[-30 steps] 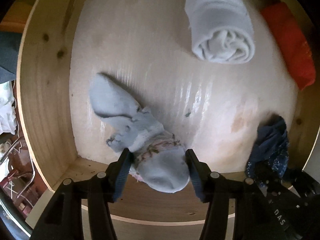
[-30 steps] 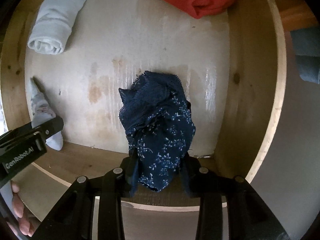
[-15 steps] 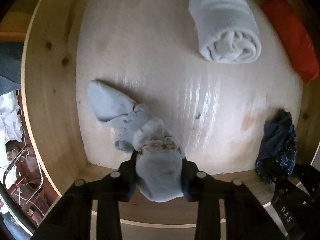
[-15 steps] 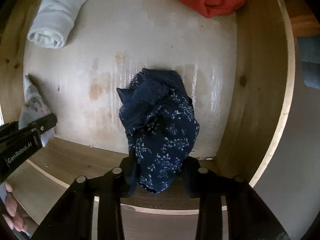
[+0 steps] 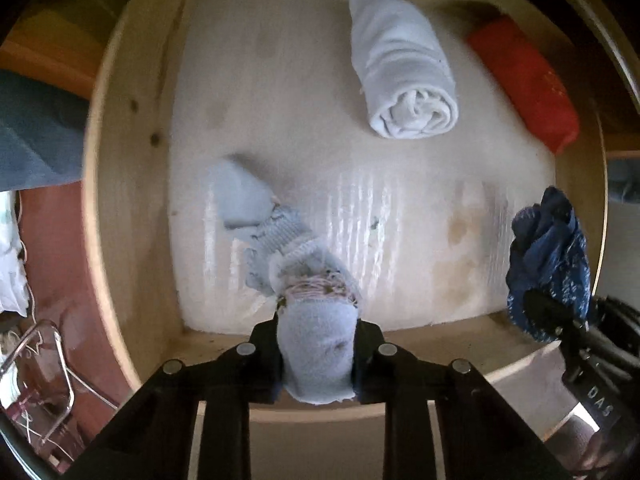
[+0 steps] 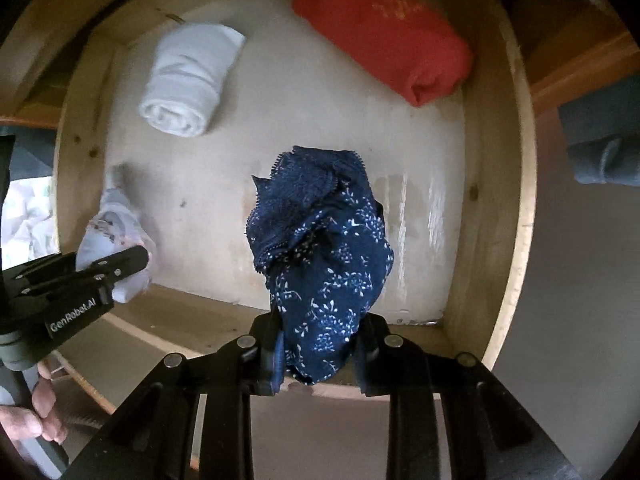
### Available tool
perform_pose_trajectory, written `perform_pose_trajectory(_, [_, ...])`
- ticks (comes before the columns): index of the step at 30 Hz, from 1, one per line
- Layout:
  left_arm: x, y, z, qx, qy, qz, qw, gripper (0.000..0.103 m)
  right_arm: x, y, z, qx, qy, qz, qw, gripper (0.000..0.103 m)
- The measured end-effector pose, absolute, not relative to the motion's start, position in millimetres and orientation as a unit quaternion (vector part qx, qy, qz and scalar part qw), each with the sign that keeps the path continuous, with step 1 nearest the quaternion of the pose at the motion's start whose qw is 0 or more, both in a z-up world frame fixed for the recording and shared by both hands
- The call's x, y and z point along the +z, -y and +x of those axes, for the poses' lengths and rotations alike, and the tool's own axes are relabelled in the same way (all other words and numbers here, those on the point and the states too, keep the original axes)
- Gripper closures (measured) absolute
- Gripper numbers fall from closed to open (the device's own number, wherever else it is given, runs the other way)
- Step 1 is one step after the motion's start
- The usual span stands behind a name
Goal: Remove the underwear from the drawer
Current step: 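Lift the dark-blue underwear with the right gripper while the left gripper lifts the white sock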
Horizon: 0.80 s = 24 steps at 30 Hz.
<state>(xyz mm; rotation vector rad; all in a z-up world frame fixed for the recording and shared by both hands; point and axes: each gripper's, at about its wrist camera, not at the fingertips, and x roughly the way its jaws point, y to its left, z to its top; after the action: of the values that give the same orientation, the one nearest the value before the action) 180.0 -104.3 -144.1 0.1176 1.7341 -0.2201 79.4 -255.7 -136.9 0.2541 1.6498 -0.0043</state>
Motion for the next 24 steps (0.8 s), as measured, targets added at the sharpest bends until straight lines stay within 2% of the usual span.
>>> perform_pose_trajectory(10, [-93.0, 96.2, 134.0, -0.122, -0.710, 0.054, 0.691, 0.079, -116.7, 252.7, 56.7, -0.016, -0.692, 0.115, 0.713, 0.079])
perform_pose_trajectory(24, [-22.2, 83.5, 97.6, -0.127, -0.568, 0.090, 0.808, 0.079, -51.3, 256.7, 47.3, -0.027, -0.621, 0.078, 0.780, 0.079])
